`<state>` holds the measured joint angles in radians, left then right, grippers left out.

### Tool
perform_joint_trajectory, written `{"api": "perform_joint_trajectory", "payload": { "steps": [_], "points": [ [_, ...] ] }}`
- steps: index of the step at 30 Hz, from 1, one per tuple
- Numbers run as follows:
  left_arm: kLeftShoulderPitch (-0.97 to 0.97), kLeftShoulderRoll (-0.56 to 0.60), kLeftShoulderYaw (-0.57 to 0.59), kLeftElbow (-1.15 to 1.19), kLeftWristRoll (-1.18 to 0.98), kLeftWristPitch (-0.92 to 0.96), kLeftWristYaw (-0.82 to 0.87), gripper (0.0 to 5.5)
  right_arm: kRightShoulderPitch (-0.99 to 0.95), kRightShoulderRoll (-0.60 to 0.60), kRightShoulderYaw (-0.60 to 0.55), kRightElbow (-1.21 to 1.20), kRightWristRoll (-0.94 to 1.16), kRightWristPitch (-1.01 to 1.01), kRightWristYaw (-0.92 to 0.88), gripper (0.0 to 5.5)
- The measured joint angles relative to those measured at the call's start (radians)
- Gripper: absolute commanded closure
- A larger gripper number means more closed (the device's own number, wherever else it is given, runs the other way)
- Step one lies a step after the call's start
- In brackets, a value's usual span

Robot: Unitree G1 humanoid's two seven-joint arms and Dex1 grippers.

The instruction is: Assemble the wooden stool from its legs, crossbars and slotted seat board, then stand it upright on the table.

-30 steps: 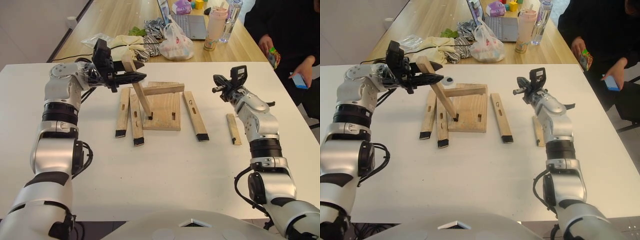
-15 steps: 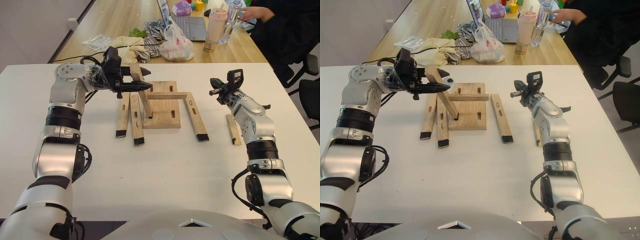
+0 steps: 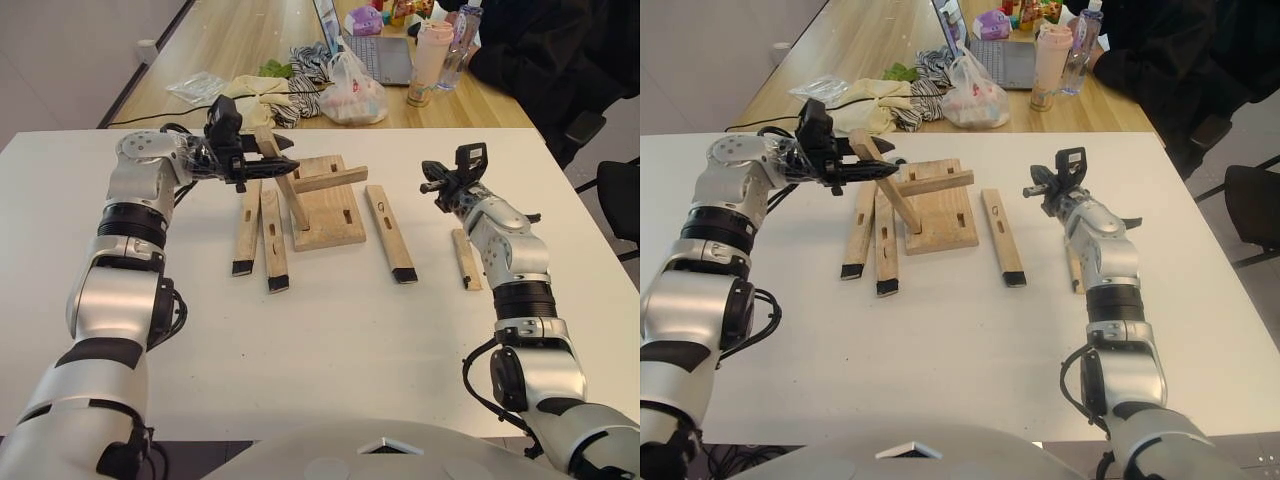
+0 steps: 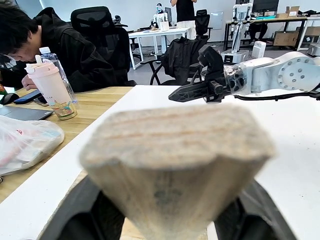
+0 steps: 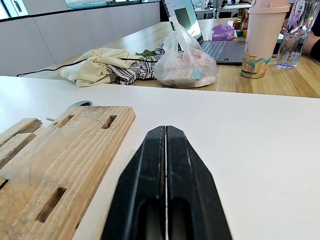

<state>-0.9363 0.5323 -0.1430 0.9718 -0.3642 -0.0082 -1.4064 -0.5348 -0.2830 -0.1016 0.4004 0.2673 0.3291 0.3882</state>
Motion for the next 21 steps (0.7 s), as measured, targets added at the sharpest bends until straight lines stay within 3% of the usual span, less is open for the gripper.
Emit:
{"api": "perform_joint_trajectory", "payload": {
  "steps": [19,21],
  "points": [
    [-0.045,0.017,-0.027,0.028,0.038,-0.006,-0.169,3.49,0.0,-0.001,-0.001,0.025,-0.001,0.023,0.002,5.5],
    [-0.079,0.014,-0.046,0.074,0.064,-0.018,-0.169,3.03,0.0,-0.001,0.004,0.028,-0.002,0.023,0.003,5.5]
  ]
}}
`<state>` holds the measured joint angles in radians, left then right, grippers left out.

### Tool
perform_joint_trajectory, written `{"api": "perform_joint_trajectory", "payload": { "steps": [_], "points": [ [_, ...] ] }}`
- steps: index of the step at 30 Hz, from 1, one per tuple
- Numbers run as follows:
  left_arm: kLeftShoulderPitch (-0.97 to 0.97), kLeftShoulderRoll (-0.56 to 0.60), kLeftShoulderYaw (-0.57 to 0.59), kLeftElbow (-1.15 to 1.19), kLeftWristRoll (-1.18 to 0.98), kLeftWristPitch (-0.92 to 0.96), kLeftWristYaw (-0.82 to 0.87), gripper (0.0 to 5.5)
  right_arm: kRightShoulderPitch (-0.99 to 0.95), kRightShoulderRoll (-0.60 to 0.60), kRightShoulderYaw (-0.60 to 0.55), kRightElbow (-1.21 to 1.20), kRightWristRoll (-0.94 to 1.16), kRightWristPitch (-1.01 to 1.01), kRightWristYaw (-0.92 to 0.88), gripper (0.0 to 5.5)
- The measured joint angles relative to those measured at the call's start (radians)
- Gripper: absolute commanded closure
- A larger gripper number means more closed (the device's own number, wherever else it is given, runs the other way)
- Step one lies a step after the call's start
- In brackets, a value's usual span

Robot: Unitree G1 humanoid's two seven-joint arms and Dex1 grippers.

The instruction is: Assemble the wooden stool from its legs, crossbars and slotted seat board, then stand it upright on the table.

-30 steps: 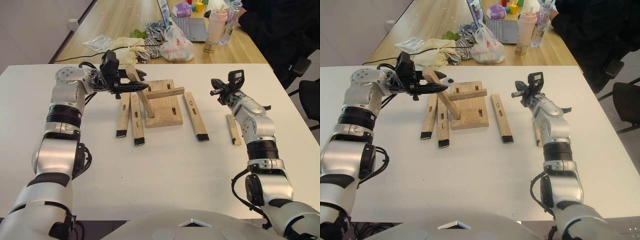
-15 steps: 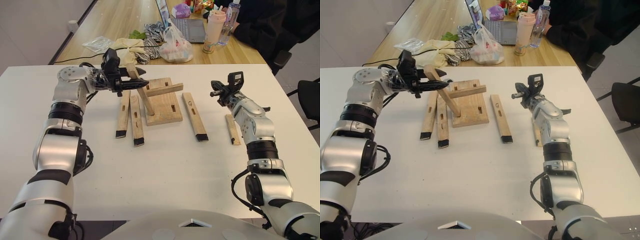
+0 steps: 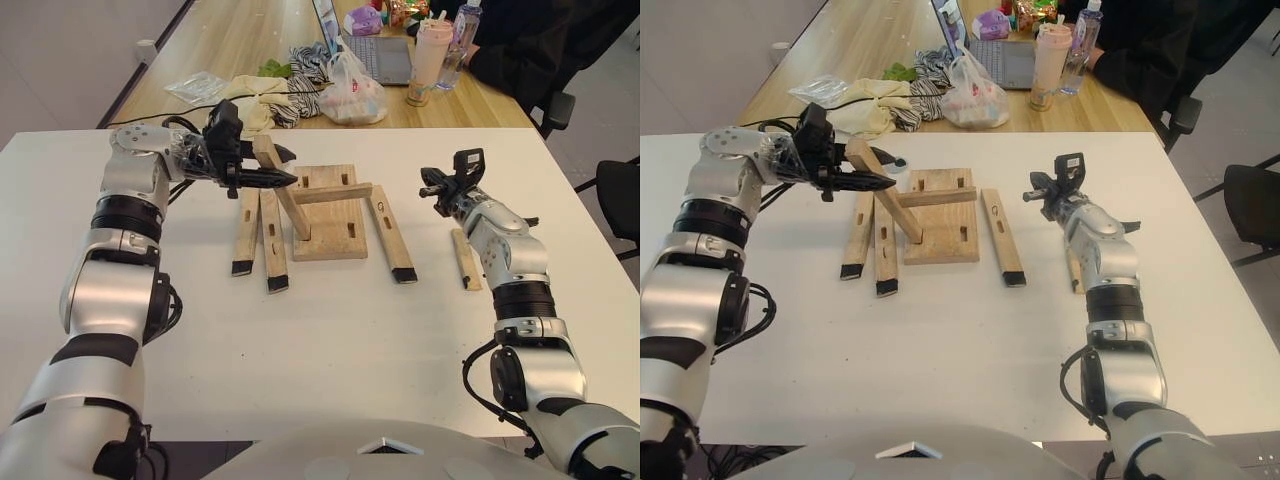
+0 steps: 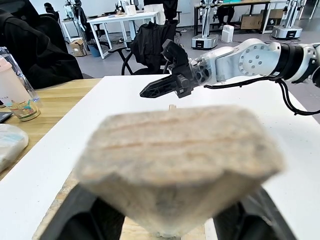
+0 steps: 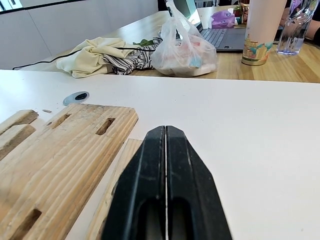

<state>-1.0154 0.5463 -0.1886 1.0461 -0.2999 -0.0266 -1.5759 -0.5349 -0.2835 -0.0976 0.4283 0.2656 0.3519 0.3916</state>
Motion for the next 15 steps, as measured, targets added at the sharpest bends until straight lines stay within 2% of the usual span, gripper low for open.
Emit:
{"api": "perform_joint_trajectory", "payload": {
  "steps": [3,5,9,13,15],
  "points": [
    [0.118,-0.035,-0.097,0.112,0.166,0.011,0.006,2.63,-0.005,0.0,0.007,0.006,-0.002,0.0,0.008,5.5],
    [0.164,-0.052,-0.097,0.118,0.182,-0.007,-0.019,2.38,-0.004,0.001,0.013,0.007,-0.002,0.0,0.007,5.5],
    [0.169,0.01,-0.07,0.008,0.221,-0.149,0.01,2.38,0.01,0.001,0.017,-0.008,-0.002,0.002,0.005,5.5],
    [0.244,0.086,-0.023,-0.125,0.272,-0.151,0.213,2.38,0.024,0.0,0.016,-0.017,0.0,0.006,-0.005,5.5],
    [0.336,0.101,0.057,-0.281,0.277,-0.015,0.421,2.38,0.032,0.001,0.01,-0.035,0.001,0.006,-0.019,5.5]
  ]
}}
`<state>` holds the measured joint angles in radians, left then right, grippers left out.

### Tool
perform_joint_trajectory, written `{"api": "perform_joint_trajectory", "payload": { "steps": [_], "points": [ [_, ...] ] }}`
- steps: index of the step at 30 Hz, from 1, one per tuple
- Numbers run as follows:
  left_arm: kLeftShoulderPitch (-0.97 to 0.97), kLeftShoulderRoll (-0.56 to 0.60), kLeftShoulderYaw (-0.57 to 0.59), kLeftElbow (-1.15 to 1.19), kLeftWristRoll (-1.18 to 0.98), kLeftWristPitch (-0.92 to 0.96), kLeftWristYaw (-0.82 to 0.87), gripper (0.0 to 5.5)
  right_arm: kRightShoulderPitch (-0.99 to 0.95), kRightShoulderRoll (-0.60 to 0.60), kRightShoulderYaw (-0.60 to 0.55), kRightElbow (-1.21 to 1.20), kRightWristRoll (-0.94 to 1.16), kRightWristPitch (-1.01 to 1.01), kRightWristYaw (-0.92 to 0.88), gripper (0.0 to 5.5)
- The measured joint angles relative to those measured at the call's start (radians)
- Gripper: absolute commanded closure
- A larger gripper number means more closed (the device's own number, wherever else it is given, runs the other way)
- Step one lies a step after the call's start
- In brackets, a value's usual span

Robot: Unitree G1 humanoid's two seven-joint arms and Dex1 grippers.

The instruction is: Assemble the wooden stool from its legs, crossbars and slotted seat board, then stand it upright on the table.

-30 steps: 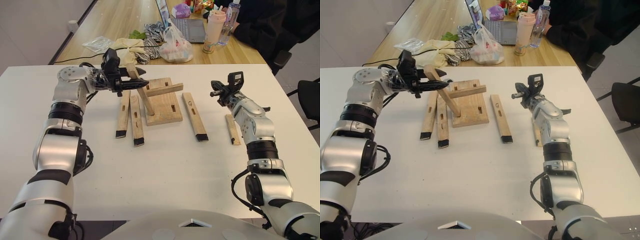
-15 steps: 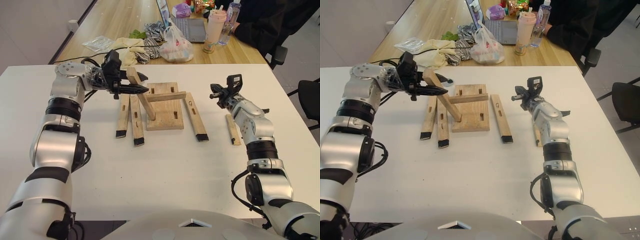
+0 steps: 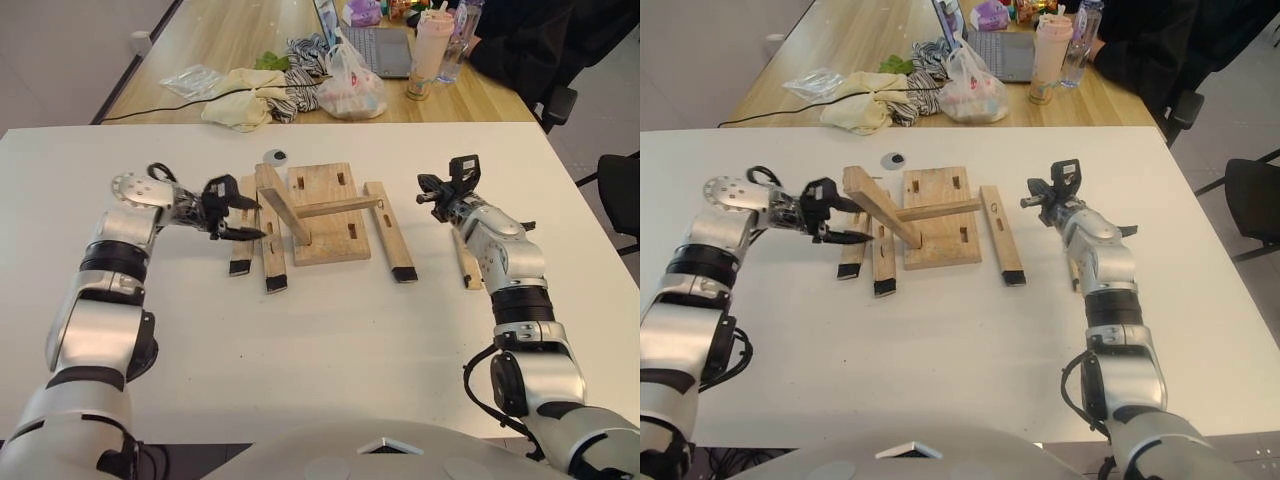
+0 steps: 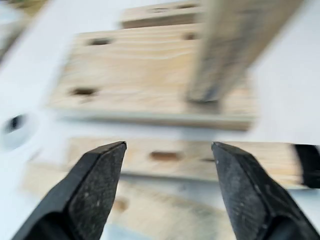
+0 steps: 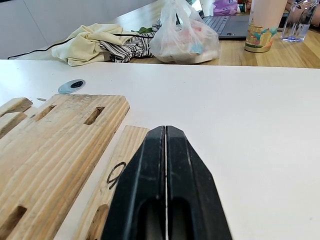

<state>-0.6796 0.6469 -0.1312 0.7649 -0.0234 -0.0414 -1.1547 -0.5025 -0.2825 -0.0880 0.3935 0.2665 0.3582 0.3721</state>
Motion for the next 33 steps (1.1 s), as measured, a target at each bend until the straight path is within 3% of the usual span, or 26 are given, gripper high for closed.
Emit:
{"api": "perform_joint_trajectory", "payload": {
  "steps": [4,6,10,21,26,29,33],
  "points": [
    [0.202,-0.103,0.143,-0.332,-0.071,0.349,0.316,1.97,0.034,0.0,-0.028,-0.014,0.0,0.0,-0.04,5.5],
    [0.259,-0.223,0.198,-0.487,-0.108,0.539,0.49,1.61,0.046,0.0,-0.039,-0.018,0.0,0.0,-0.071,5.5],
    [0.329,-0.463,0.237,-0.708,-0.137,0.859,0.792,1.61,0.067,0.001,-0.07,-0.02,-0.002,0.0,-0.131,5.5],
    [0.376,-0.468,0.253,-0.749,-0.144,0.953,0.908,1.61,0.079,0.039,-0.049,-0.022,-0.004,-0.008,-0.151,5.5],
    [0.388,-0.4,0.226,-0.728,-0.152,0.953,0.874,2.41,0.099,0.039,-0.046,-0.031,-0.031,-0.009,-0.158,5.5],
    [0.383,-0.337,0.167,-0.714,-0.152,0.951,0.83,2.45,0.102,0.041,-0.038,-0.036,-0.038,-0.015,-0.161,5.5],
    [0.364,-0.334,0.186,-0.704,-0.173,0.963,0.827,2.45,0.104,0.041,-0.038,-0.038,-0.04,-0.03,-0.173,5.5]
  ]
}}
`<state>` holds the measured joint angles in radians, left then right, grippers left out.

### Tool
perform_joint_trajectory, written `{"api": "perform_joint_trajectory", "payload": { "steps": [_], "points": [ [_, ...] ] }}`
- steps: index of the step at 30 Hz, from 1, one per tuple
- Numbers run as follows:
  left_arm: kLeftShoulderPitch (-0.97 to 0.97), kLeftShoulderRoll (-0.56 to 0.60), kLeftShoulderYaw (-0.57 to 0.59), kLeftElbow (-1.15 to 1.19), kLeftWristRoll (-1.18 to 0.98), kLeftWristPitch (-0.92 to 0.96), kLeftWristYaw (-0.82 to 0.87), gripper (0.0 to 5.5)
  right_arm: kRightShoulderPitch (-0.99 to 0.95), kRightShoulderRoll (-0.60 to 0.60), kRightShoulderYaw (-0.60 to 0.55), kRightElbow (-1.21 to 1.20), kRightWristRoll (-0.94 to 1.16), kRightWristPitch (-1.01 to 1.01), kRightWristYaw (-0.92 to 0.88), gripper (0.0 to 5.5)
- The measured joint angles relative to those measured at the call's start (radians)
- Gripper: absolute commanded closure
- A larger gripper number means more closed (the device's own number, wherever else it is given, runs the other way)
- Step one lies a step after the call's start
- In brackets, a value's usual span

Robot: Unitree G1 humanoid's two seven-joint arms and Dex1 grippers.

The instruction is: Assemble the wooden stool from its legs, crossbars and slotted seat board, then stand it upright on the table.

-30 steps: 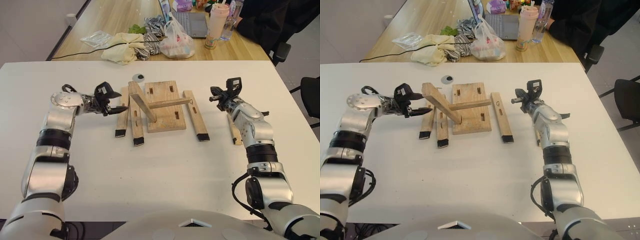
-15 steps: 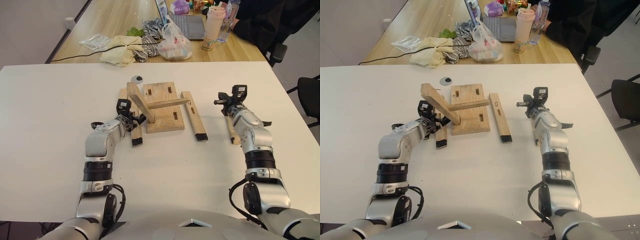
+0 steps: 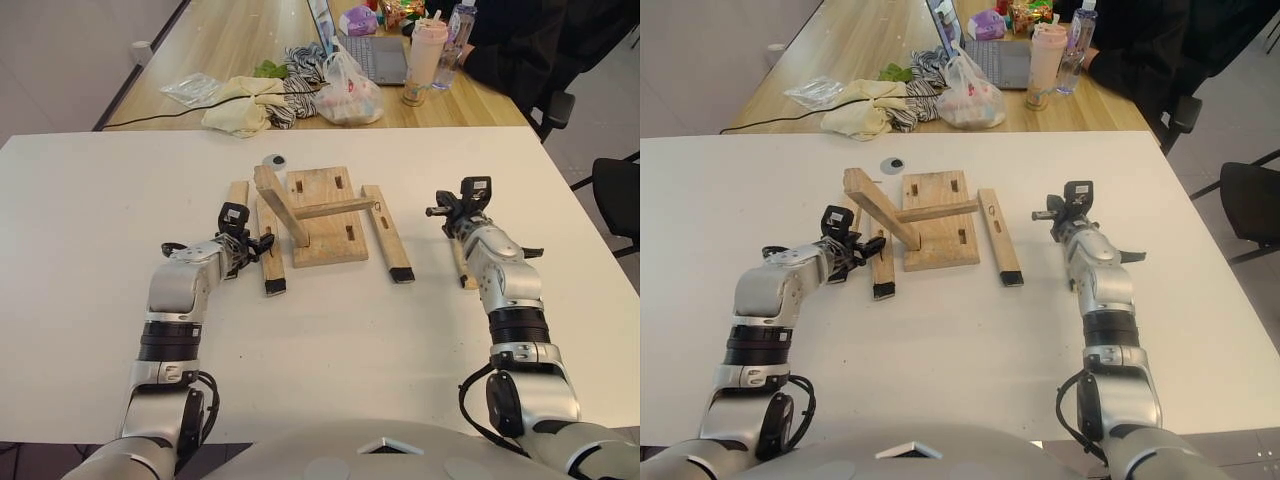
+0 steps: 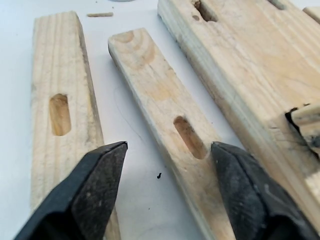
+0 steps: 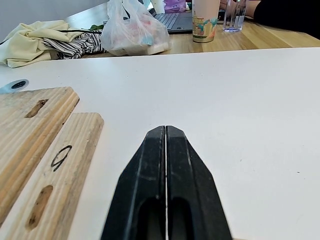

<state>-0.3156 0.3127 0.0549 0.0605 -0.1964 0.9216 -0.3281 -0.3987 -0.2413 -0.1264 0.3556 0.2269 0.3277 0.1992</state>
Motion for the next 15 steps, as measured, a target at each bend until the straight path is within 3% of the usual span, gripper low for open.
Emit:
{"api": "perform_joint_trajectory", "payload": {
  "steps": [2,8,15],
  "points": [
    [-0.016,0.0,0.011,0.006,-0.008,0.009,0.0,2.45,0.003,0.001,0.0,0.0,0.0,-0.002,-0.005,5.5],
    [-0.087,0.037,0.039,0.013,-0.011,0.081,0.014,1.54,0.014,0.011,0.0,-0.004,0.001,-0.003,-0.013,5.5],
    [-0.079,-0.019,0.033,-0.041,-0.051,0.154,0.033,1.54,0.034,0.036,-0.002,-0.02,0.001,-0.006,-0.027,5.5]
  ]
}}
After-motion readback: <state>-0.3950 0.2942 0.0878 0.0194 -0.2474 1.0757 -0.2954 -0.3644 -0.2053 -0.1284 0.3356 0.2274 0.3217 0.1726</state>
